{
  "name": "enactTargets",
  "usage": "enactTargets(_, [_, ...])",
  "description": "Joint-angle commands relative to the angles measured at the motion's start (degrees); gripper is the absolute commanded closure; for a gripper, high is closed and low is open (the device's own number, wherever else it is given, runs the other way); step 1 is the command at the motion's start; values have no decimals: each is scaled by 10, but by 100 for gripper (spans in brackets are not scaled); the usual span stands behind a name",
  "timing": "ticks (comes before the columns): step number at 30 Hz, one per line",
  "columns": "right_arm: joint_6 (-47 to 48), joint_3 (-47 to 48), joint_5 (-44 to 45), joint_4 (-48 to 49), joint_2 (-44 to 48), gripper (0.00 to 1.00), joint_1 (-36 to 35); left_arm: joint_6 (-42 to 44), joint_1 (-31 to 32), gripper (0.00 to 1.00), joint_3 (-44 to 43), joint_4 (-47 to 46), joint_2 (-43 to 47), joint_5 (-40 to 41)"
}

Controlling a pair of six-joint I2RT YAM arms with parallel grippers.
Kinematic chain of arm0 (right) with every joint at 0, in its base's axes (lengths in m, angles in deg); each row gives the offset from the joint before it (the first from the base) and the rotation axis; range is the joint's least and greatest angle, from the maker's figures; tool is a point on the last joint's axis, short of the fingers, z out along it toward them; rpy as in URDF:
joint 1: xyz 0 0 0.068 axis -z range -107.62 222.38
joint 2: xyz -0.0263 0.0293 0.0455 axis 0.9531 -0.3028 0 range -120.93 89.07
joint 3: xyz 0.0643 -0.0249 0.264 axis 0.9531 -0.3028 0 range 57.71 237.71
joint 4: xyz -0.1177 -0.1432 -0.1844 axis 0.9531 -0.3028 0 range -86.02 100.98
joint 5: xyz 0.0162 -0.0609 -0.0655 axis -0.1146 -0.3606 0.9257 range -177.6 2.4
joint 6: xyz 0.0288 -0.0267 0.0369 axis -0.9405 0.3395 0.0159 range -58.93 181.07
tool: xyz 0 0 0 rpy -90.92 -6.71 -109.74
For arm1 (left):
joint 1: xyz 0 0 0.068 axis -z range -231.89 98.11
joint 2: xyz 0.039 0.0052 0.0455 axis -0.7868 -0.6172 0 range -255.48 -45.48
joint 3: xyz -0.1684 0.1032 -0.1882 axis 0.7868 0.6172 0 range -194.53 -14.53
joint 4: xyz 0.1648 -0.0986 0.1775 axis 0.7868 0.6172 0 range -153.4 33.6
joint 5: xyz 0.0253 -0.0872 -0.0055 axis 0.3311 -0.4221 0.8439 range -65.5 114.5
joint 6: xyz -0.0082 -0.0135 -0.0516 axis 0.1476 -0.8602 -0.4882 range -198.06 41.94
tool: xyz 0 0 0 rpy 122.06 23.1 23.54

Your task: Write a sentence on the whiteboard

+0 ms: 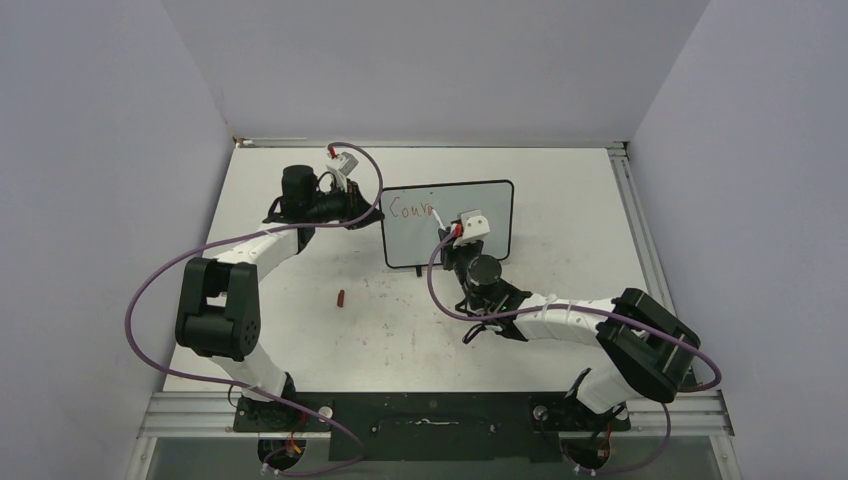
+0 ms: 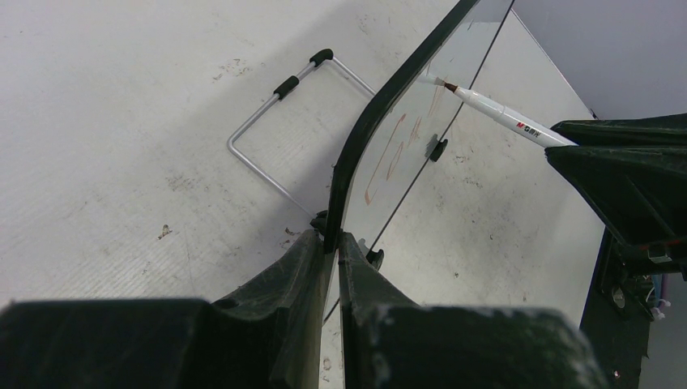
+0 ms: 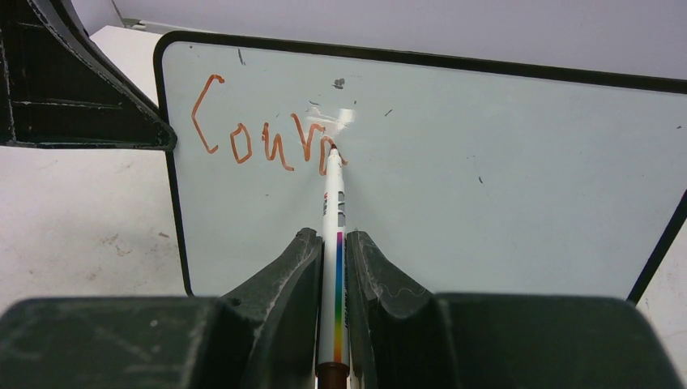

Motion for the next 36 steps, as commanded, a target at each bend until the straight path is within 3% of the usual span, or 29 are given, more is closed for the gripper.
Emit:
enactTargets(1, [0, 12, 16, 24, 1, 95, 7, 6, -4, 100, -18, 4, 19, -4])
enactTargets(15, [-27, -26, 22, 16, -12, 95, -5, 5, -4, 100, -18, 3, 20, -5])
enactTargets(29, [-6, -20, 38, 14, 49, 95, -6, 5, -5, 100, -17, 3, 22, -5])
enactTargets(36, [0, -7, 35, 20, 31, 95, 3, 5, -4, 100, -17, 3, 22, -5])
